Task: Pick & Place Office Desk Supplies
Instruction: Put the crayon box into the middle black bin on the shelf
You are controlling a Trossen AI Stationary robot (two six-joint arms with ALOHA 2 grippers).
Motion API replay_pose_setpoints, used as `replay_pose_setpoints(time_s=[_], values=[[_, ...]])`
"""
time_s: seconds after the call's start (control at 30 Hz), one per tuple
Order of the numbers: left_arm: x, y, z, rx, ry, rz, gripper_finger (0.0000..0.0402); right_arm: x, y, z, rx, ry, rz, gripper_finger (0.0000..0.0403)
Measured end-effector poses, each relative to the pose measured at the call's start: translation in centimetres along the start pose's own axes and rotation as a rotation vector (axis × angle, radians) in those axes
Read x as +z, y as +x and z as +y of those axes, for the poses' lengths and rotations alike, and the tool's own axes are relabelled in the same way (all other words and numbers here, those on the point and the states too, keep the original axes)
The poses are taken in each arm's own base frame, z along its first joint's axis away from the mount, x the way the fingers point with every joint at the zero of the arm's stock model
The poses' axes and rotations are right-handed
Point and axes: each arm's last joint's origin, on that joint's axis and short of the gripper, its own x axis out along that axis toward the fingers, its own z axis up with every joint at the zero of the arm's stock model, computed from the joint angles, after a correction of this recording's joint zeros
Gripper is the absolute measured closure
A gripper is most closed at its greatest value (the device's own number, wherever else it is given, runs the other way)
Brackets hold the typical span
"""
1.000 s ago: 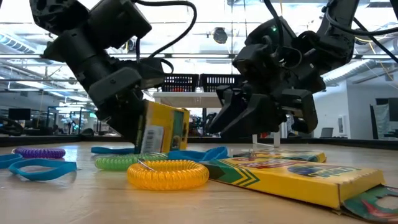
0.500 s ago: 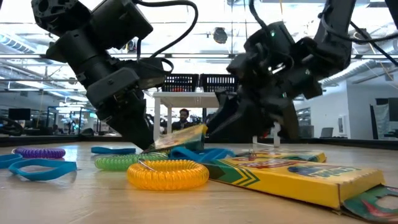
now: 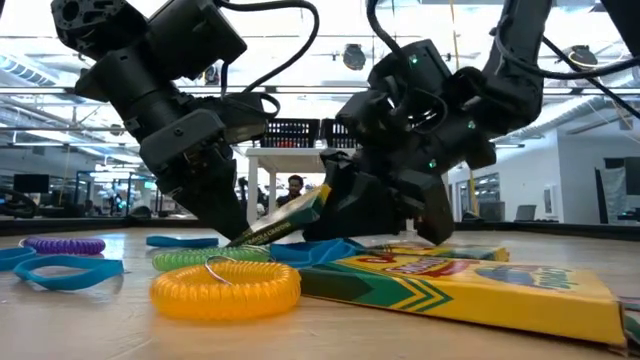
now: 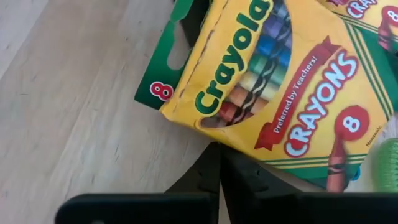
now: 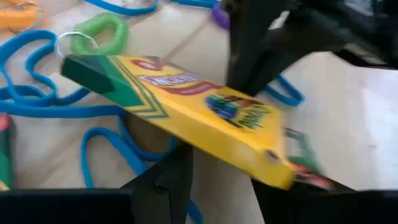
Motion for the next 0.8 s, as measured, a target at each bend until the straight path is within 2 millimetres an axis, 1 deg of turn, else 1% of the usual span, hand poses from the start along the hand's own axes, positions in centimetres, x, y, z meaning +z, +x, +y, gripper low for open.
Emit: replay_pose_setpoints(time_s=[0.1,0.17,0.23,0.37,0.53,0.7,0.8], values=[[0.0,0.0,0.0,-0.002,0.010,0.000,0.0397,0.5,-0.4,-0.4,-0.053,-0.020,0.014,0.0264],[0.0,0.0,0.0,-0.004,0.010,0.001,0.0390,1.3,-0.8,-0.7,-0.106,-0.031,0.003,0.0264],[0.0,0.0,0.0,-0.005,0.010,0.000,0.0381,1.9,-1.1,-0.9,-0.115,-0.034,-0.011,0.0264],[0.0,0.0,0.0,-0.006,0.014,-0.001,0.0380,1.9,-1.2,-0.8,-0.090,-0.050,-0.006,0.0264],[0.0,0.0,0.0,-0.007,0.014,-0.001,0.0397,2.0,-1.1,-0.6,-0.084,-0.059,-0.010,0.0264],[0.0,0.0,0.0,-0.007,0.015,-0.001,0.0380,2.1,-1.1,-0.4,-0.094,-0.081,-0.006,0.0264],[0.0,0.0,0.0,-0.007,0.016,-0.001,0.0379,2.3,-1.0,0.1,-0.082,-0.116,-0.010,0.0264]])
